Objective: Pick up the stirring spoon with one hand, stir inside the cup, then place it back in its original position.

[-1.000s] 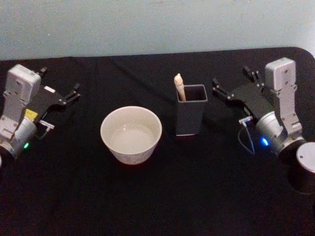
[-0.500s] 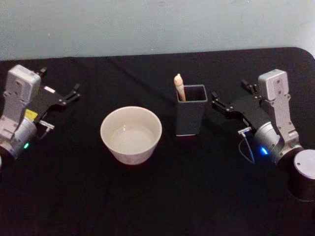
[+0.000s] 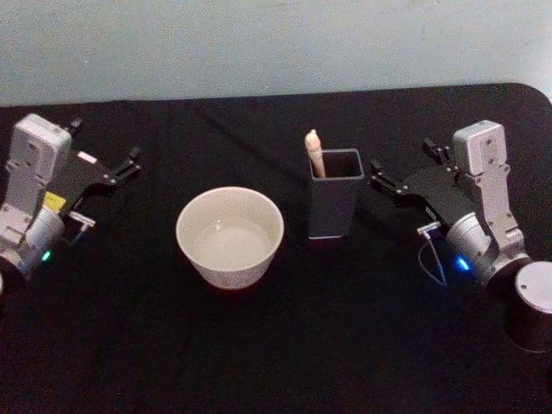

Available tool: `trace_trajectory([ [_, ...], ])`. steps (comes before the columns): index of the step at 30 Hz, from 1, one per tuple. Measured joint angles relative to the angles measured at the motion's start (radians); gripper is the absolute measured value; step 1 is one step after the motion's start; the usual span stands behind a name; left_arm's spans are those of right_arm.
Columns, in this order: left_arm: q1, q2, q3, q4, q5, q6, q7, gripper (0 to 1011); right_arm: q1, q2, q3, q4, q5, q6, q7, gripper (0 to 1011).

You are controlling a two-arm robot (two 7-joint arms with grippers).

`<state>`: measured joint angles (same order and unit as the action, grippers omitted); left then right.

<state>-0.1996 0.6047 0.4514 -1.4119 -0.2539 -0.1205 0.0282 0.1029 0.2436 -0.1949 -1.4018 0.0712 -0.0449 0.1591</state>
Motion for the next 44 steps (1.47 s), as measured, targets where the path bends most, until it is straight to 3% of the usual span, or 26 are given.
trace_trajectory([
  [44, 0.0, 0.0, 0.0, 0.0, 0.0, 0.0, 0.0, 1001, 0.001, 0.0, 0.0, -0.001, 0.002, -0.001, 0.0, 1000],
])
